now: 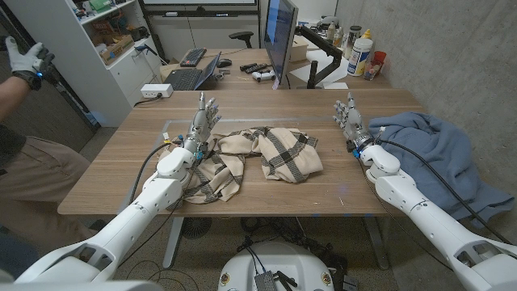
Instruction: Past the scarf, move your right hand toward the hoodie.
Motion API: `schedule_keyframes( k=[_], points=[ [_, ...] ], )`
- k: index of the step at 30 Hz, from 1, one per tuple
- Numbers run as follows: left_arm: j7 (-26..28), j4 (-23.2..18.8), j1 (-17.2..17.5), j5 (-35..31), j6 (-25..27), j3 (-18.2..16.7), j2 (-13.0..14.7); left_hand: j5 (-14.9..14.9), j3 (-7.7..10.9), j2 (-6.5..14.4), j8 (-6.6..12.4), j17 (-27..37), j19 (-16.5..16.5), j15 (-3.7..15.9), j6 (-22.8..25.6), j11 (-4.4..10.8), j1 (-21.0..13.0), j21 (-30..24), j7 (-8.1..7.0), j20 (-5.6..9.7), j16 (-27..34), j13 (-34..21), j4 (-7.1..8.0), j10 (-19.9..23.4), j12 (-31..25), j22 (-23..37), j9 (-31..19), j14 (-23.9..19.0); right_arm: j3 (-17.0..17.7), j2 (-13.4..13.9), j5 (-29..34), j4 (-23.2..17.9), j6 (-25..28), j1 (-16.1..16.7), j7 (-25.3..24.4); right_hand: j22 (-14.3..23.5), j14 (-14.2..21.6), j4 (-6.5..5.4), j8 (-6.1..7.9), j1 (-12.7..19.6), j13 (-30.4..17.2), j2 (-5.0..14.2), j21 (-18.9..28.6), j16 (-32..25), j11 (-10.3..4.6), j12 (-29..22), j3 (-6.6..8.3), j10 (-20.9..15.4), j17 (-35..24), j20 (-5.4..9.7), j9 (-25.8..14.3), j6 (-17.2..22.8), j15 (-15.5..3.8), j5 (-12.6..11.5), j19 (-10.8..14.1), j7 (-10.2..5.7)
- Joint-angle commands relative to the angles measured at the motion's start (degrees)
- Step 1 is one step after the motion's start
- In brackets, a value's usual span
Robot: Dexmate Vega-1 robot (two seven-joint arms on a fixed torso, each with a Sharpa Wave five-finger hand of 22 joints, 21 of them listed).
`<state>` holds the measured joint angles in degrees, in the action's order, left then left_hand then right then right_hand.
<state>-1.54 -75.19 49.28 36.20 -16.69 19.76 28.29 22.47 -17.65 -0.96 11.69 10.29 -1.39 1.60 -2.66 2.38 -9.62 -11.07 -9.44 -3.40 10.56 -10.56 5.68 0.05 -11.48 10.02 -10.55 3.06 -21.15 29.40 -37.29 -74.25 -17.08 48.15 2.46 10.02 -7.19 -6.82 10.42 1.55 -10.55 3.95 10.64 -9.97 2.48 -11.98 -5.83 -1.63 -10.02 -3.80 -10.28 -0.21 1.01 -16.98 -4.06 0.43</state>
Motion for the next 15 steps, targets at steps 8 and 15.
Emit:
schedule_keyframes(
  k=[8,15],
  points=[
    [-2.8,-0.9,1.7,-4.2,1.8,-4.2,-3.5,0.4,-0.38,0.1,0.23,0.1,0.0,0.25,0.1,0.37,-0.6,-0.2,-0.53,-0.53,0.3,-0.2,0.03,-0.1,-0.3,0.1,-0.1,0.4,0.6,0.9,-0.1,-1.7,-0.2,1.2,-0.3,0.2,-0.5,-0.28,0.36,0.2,-0.2,0.75,0.4,-0.4,0.48,-0.3,0.15,-0.1,-0.1,-0.44,-0.2,0.0,-0.10,-0.3,0.3,0.63],
    [-3.4,-0.8,1.6,-5.0,2.1,-4.8,-4.3,0.4,-0.37,0.1,0.21,0.1,0.0,0.21,0.3,0.28,-0.6,-0.2,-0.50,-0.53,0.2,-0.3,0.04,0.0,-0.4,0.1,-0.1,0.5,0.9,1.8,1.0,-2.7,-0.5,2.1,-1.7,0.2,-0.6,-0.25,0.38,0.2,-0.2,0.79,0.4,-0.4,0.45,-0.3,0.17,-0.2,-0.1,-0.47,-0.2,0.1,-0.12,-0.3,0.3,0.62]
  ],
)
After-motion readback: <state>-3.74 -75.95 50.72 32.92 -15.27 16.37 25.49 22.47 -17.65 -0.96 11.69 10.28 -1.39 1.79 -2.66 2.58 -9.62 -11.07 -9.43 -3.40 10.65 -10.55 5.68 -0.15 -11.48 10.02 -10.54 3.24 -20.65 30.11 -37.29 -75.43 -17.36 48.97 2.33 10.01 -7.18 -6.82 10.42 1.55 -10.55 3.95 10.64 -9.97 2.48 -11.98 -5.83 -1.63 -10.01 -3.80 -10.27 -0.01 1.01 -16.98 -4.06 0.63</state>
